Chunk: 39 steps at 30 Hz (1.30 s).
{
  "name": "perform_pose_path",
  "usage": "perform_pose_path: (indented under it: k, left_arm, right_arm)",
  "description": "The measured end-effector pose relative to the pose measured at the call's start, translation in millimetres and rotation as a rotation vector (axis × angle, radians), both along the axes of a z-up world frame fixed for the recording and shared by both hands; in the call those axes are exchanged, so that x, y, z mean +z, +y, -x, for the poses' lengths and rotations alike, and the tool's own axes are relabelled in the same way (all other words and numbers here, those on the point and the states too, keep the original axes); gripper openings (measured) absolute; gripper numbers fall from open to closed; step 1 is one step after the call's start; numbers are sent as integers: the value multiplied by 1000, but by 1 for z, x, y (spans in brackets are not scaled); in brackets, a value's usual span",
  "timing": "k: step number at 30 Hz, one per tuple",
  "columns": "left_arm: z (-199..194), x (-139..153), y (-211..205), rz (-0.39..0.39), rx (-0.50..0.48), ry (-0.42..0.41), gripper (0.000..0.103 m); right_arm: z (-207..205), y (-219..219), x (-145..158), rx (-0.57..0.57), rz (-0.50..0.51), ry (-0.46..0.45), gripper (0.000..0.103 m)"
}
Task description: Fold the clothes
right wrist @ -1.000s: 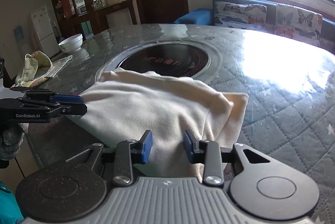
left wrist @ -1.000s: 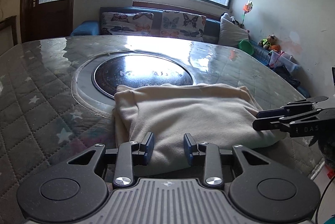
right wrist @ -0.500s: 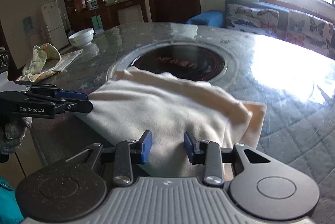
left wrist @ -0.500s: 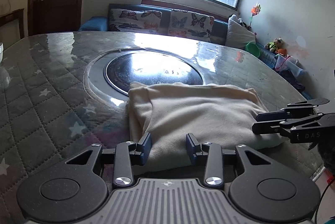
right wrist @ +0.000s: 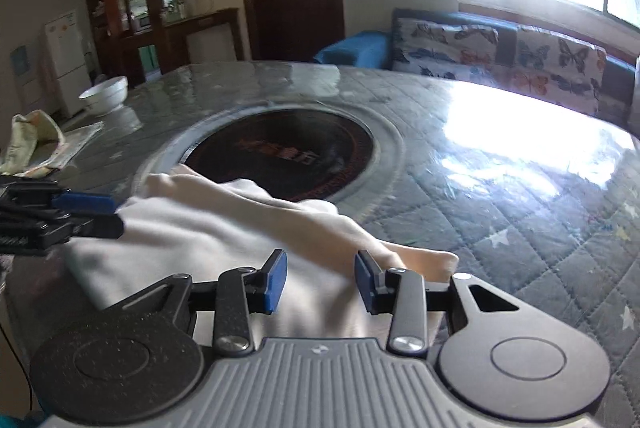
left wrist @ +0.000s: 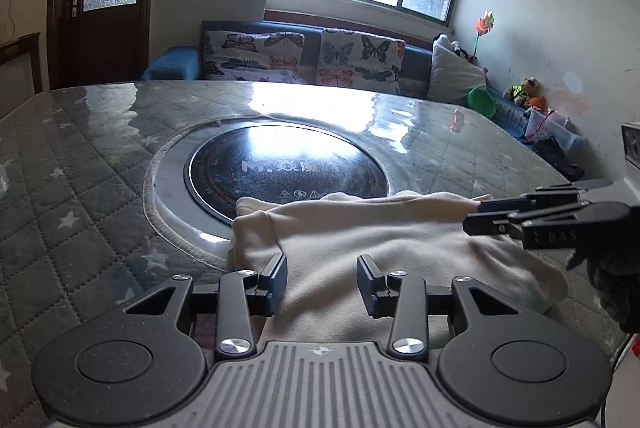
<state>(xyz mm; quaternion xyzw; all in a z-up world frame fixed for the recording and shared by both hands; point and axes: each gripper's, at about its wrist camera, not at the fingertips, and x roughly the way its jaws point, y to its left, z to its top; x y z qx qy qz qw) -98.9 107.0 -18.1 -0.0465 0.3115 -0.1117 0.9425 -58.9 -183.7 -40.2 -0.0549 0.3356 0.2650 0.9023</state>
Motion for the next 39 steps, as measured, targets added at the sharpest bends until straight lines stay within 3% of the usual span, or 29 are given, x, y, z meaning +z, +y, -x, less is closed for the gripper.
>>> perform_pose_path:
  k: [15,21,30,35,39]
  left_arm:
    - [-5,2,10,7,30,15,45]
    - [-5,3,24,21,63,37,48]
    - [-11,6,48,57,138,86,55]
    - [-19,9,58,85,171,118,58]
    - [-25,8,69,152,208,165,60]
  right_arm:
    - [-27,27,-4,45,14,7,38]
    - [-18,29,4,64,34,-18,40]
    - [38,69,26,318,87,-81,46]
    - [69,104,24,478,127,-99,46]
    - [86,130,16,553,173,-119,46]
